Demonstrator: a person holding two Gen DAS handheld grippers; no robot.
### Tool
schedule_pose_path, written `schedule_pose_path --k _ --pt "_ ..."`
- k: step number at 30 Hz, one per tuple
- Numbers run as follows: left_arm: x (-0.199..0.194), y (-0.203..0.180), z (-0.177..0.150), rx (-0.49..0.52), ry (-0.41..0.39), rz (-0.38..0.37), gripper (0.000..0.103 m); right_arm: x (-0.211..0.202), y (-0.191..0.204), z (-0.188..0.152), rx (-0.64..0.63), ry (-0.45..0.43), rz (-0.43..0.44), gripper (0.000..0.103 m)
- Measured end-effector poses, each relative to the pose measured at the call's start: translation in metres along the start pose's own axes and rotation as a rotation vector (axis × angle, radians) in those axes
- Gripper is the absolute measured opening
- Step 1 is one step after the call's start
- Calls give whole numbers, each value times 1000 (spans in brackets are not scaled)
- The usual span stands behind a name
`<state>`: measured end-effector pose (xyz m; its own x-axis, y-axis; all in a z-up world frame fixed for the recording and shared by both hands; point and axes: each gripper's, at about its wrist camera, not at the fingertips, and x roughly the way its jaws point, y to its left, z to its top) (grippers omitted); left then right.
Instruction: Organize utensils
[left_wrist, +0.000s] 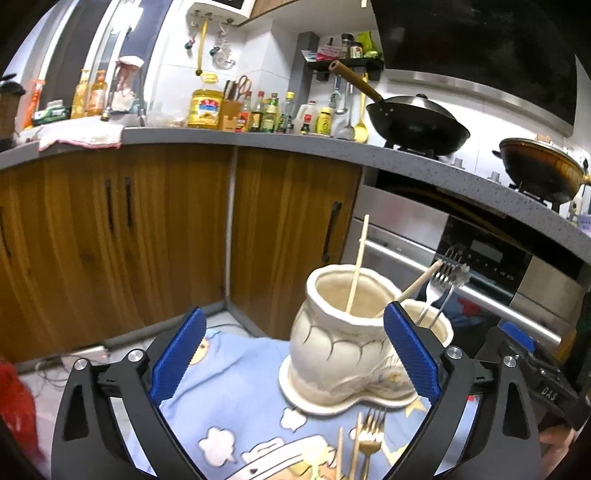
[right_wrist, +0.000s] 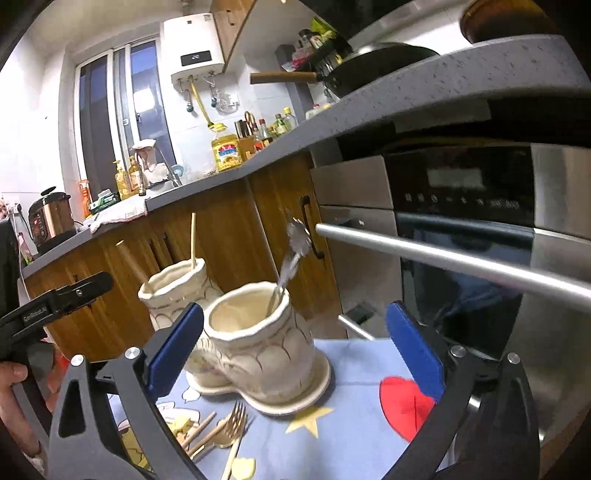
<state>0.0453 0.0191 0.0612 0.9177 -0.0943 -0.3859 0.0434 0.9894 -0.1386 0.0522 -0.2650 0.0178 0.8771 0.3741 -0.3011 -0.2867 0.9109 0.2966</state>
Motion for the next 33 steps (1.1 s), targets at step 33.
schedule_pose_path --k 33 --pt "-13 7 -97 100 327 10 98 -20 11 -48 -54 177 -27 98"
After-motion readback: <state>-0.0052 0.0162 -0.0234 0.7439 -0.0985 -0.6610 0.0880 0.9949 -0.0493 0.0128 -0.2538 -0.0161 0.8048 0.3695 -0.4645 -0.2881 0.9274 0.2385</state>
